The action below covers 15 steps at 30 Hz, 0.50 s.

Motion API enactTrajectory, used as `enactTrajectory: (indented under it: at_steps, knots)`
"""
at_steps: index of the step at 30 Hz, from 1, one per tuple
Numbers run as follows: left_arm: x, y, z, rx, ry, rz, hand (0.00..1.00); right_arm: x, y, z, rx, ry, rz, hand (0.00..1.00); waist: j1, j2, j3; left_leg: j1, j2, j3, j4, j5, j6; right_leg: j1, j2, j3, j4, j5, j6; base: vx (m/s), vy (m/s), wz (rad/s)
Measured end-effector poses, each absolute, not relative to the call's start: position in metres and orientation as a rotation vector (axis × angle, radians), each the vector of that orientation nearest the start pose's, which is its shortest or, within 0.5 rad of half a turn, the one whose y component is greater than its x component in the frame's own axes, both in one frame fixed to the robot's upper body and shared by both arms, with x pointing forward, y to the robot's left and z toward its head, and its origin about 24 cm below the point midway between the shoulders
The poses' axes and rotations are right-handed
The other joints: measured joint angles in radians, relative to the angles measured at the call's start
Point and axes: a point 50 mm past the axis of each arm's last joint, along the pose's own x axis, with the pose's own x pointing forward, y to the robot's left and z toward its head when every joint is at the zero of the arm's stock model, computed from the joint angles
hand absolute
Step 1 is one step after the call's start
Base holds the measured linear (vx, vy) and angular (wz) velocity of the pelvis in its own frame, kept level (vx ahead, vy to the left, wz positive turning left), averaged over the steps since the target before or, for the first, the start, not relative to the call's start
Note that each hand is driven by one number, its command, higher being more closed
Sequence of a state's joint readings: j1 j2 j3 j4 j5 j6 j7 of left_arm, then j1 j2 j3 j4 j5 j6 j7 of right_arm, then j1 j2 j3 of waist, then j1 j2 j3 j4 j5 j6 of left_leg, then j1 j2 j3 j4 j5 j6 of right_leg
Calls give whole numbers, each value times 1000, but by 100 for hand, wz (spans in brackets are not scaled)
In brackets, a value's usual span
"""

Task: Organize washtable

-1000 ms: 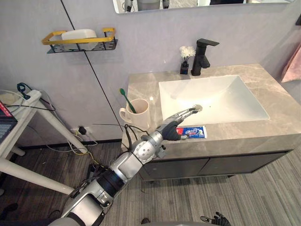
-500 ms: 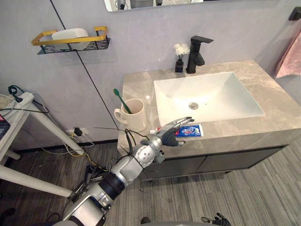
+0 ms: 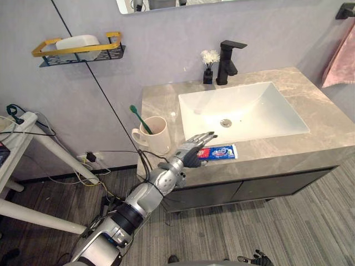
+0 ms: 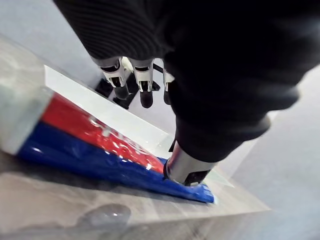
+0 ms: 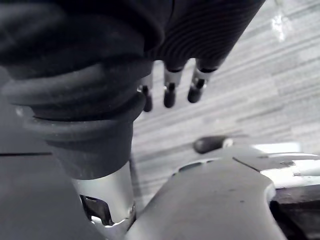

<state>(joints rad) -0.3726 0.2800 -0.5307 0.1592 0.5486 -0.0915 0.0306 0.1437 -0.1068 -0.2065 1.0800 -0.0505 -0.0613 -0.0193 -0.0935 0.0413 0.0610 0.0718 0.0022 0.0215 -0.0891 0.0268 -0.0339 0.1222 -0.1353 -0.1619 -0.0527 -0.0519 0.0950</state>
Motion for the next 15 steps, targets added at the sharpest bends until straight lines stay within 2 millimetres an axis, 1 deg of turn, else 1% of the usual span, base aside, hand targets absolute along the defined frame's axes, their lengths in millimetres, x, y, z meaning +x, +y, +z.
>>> enactTrajectory:
  at_steps: [4, 6, 8, 10, 13, 15]
  knots:
    - [291, 68, 82, 947, -392, -456, 0, 64, -219, -163, -42, 1145, -267, 0, 2, 1, -1, -4, -1, 0, 2, 0, 0, -3, 0, 1, 1, 1, 1, 0, 0, 0]
    - [291, 69, 83, 963, -399, -449, 0, 63, -220, -163, -42, 1147, -268, 0, 8, 1, -1, -4, 0, 0, 4, 0, 0, -3, -1, 1, 3, 1, 1, -17, -9, 0]
    - [291, 69, 83, 979, -403, -451, 0, 60, -220, -164, -42, 1151, -271, 0, 23, 2, -1, -4, 1, 0, 8, -1, 1, -4, -1, 1, 9, 1, 1, -51, -22, 0]
    - [290, 70, 83, 1007, -405, -455, 0, 60, -220, -164, -43, 1152, -271, 0, 25, 3, -1, -4, 2, 0, 12, -1, 2, -5, -1, 2, 13, 1, 1, -52, -18, 0]
    - [287, 74, 82, 1049, -409, -488, 0, 60, -220, -163, -43, 1151, -270, 0, 25, 4, -2, -4, 2, 0, 15, -2, 2, -5, -3, 3, 16, 1, 2, -58, -12, -1]
    - [283, 75, 77, 1101, -411, -555, 0, 61, -223, -163, -58, 1150, -263, 0, 25, 6, -3, -4, 0, 0, 15, -2, 2, -6, -5, 3, 16, 1, 2, -74, -13, -1]
